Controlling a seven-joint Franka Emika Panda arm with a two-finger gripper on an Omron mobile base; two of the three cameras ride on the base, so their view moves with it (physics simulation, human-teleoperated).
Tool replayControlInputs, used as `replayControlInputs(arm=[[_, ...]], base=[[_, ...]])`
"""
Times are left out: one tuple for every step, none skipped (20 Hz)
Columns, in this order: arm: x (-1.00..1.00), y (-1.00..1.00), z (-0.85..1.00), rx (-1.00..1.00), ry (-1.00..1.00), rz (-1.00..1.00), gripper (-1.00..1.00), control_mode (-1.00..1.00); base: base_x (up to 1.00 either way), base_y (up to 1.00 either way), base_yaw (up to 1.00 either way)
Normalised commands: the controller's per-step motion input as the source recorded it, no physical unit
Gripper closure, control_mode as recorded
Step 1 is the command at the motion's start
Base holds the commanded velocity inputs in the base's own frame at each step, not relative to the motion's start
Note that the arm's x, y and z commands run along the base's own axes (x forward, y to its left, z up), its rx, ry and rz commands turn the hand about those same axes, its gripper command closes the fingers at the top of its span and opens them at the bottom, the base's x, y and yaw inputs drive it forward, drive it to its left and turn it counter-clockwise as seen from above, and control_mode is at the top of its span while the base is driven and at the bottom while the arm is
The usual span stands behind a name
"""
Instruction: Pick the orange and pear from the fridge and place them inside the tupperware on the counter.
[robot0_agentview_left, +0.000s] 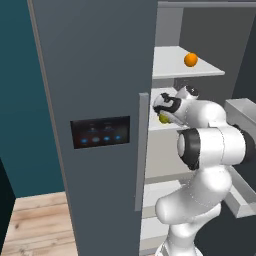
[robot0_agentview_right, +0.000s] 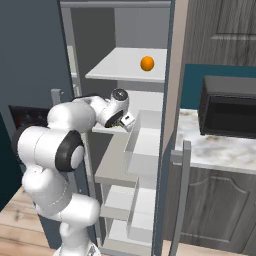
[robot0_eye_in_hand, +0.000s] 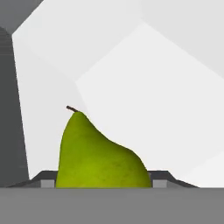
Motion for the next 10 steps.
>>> replayControlInputs(arm=[[-1.00,-0.38,0.10,0.00,-0.50,-0.14,1.00,-1.00],[-1.00,-0.35,0.22,0.00,-0.49,-0.15,1.00,-1.00],[-1.00,-0.27,0.48,0.00,-0.42,-0.16,1.00,-1.00],[-0.96,-0.22,0.62,0.00,-0.31,-0.11,1.00,-1.00],[-0.86,-0.16,0.81,0.00,-0.16,0.00,1.00,-1.00],[-0.75,-0.06,0.94,0.00,-0.03,0.00,1.00,-1.00],[-0.69,-0.04,1.00,0.00,0.00,0.00,1.00,-1.00],[-0.68,0.00,1.00,0.00,0.00,0.00,1.00,-1.00],[-0.64,0.00,1.00,0.00,0.00,0.00,1.00,-1.00],[-0.63,0.00,1.00,0.00,0.00,0.00,1.00,-1.00]], base=[[0.00,0.00,0.00],[0.00,0.00,0.00],[0.00,0.00,0.00],[0.00,0.00,0.00],[0.00,0.00,0.00],[0.00,0.00,0.00],[0.00,0.00,0.00],[0.00,0.00,0.00],[0.00,0.00,0.00],[0.00,0.00,0.00]])
